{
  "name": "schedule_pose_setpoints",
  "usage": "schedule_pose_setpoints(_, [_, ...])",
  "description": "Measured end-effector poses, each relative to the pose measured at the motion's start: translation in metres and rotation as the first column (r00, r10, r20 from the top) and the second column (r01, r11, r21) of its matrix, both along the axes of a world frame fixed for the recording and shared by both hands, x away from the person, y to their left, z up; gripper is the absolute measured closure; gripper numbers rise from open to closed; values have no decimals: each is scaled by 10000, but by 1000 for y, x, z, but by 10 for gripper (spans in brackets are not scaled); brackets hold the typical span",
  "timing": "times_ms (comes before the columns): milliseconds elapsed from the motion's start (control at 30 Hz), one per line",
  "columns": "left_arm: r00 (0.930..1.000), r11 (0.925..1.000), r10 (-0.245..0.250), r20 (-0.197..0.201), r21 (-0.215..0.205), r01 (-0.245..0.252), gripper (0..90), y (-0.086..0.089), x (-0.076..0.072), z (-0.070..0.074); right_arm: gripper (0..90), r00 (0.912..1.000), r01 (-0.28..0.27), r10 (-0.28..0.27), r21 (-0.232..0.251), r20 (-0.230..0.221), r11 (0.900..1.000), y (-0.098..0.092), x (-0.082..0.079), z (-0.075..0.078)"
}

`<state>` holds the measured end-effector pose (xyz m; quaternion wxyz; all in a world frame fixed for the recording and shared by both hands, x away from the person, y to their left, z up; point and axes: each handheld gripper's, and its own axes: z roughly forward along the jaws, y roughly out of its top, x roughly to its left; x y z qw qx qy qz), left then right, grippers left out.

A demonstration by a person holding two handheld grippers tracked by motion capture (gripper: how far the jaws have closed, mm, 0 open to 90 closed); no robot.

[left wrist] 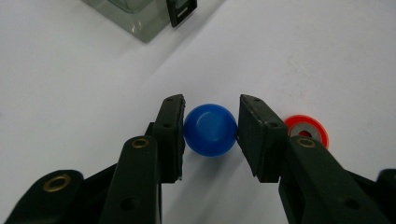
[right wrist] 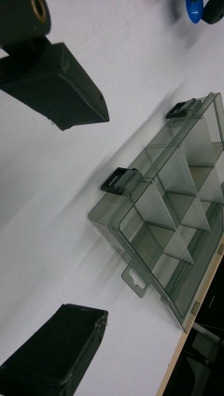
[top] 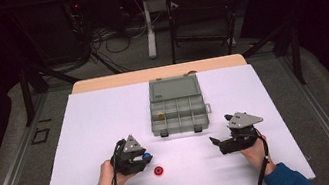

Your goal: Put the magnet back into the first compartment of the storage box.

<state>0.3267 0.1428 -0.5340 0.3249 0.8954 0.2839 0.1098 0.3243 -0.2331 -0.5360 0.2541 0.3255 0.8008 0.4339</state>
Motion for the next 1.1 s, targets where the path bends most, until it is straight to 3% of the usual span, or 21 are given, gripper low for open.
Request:
schedule_pose_setpoints(567, [9980, 9999, 116, 619, 14, -118, 618, -8, 22, 21, 49, 10000, 7, -7, 39, 7, 10000, 0, 0, 0])
schedule_pose_setpoints(1100, [9958, 9999, 93, 907, 53, -98, 618, -20, 44, 35, 49, 10000, 5, -5, 35, -33, 10000, -1, 0, 0])
